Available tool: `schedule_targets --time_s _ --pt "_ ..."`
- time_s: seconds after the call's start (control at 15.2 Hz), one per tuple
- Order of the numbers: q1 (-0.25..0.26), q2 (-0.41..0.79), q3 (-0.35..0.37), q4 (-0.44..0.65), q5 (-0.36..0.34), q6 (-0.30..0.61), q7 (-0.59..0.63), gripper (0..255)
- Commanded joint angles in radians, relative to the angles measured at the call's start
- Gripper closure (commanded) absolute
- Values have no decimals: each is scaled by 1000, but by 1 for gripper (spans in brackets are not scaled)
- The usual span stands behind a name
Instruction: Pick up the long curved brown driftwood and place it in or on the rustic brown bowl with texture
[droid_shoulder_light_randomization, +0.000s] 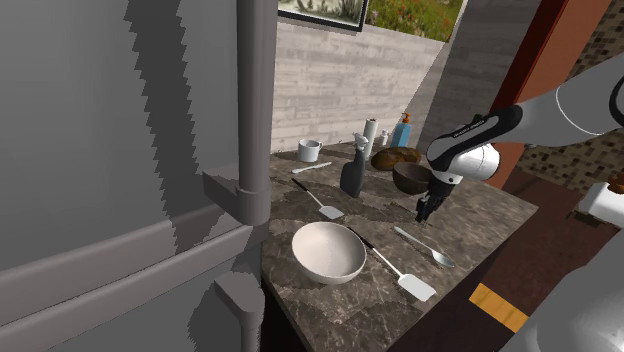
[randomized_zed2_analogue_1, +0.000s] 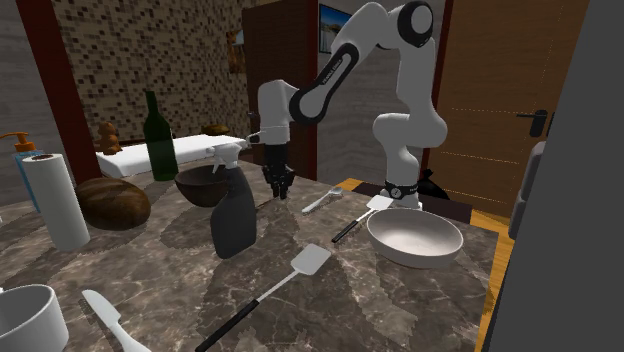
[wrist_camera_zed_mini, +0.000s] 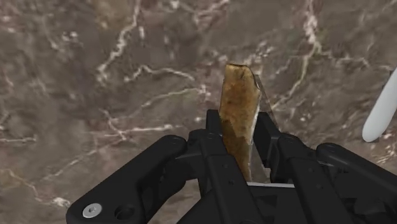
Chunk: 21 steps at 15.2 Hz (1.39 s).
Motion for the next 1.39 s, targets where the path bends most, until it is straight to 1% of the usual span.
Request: schedule_targets --time_s 0.0,0.59,1.32 --pt "-2 -18 1 5 -18 -22 15 255" --pt "-14 -114 17 51 -94 -146 81 255" --pt "-24 -197 41 133 -142 -300 132 255"
